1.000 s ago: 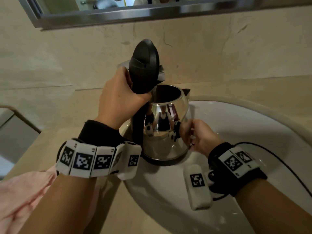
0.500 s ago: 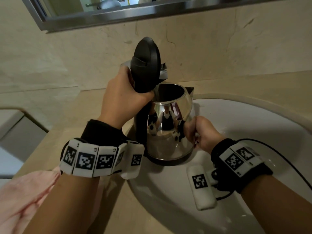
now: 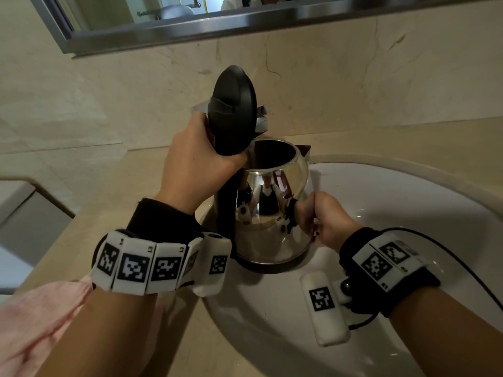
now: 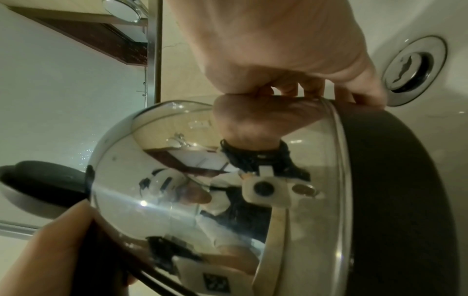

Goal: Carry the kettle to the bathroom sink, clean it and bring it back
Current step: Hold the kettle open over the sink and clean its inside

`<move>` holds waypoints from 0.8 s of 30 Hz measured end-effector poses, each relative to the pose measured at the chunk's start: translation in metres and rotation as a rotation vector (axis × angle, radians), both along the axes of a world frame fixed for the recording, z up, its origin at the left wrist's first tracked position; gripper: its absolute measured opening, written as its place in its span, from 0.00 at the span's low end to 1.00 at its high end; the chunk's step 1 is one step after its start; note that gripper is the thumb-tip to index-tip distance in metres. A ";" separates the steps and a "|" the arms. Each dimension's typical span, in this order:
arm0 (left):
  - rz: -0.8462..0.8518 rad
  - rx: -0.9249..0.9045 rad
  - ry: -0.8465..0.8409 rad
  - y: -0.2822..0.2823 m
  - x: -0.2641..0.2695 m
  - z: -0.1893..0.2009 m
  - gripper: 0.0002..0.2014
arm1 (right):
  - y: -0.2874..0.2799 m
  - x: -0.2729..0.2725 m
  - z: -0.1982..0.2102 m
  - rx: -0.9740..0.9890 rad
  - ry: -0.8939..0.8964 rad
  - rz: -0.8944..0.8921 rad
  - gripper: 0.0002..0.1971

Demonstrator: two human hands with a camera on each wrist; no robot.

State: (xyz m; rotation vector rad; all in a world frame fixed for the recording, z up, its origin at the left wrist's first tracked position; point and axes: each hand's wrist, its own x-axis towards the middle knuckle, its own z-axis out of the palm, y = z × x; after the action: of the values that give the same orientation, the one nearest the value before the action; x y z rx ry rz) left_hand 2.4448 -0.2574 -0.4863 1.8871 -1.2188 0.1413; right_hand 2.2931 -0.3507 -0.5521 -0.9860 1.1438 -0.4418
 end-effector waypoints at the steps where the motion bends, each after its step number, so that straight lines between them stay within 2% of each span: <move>1: -0.001 -0.001 -0.001 0.000 0.000 0.000 0.23 | 0.000 0.000 0.001 0.005 0.019 -0.001 0.13; 4: -0.001 -0.006 0.006 0.000 0.002 0.000 0.24 | 0.000 0.001 0.003 -0.006 0.075 0.037 0.13; 6: -0.005 -0.007 0.014 0.000 0.002 0.000 0.26 | -0.002 0.000 0.002 -0.015 0.099 0.052 0.16; 9: -0.014 -0.007 0.018 0.000 0.001 0.000 0.27 | -0.001 0.001 0.004 0.008 0.075 0.030 0.08; 13: -0.013 -0.011 0.014 -0.001 0.003 -0.002 0.27 | -0.005 0.001 -0.004 0.016 0.076 0.033 0.15; 20: -0.021 -0.012 0.012 0.000 0.002 0.000 0.27 | 0.000 0.003 0.004 -0.019 0.147 0.030 0.04; 24: -0.013 -0.005 0.010 0.000 0.001 0.000 0.24 | -0.003 0.001 0.001 0.002 0.143 0.045 0.04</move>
State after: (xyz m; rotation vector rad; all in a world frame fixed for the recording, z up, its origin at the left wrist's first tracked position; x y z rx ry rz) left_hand 2.4463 -0.2575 -0.4859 1.8731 -1.2229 0.1267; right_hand 2.2943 -0.3537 -0.5513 -1.0531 1.2471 -0.3386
